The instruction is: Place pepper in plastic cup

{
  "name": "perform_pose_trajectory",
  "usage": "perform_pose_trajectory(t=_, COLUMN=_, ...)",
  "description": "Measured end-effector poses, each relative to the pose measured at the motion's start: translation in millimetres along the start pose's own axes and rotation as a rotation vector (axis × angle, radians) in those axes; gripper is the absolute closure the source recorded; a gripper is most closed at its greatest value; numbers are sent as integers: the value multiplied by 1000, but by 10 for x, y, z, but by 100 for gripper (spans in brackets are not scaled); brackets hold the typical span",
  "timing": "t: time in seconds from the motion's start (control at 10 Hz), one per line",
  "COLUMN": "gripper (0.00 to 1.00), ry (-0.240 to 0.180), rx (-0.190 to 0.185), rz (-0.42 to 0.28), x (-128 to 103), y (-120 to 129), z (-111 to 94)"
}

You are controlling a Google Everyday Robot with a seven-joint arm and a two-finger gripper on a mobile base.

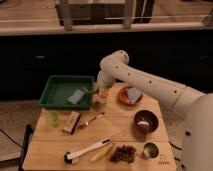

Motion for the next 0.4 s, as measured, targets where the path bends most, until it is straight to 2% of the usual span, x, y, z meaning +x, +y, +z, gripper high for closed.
perform_pose_trajectory(t=0.4, gripper=99, ry=-21, rx=10, rz=13, x=68, y=-77, z=80)
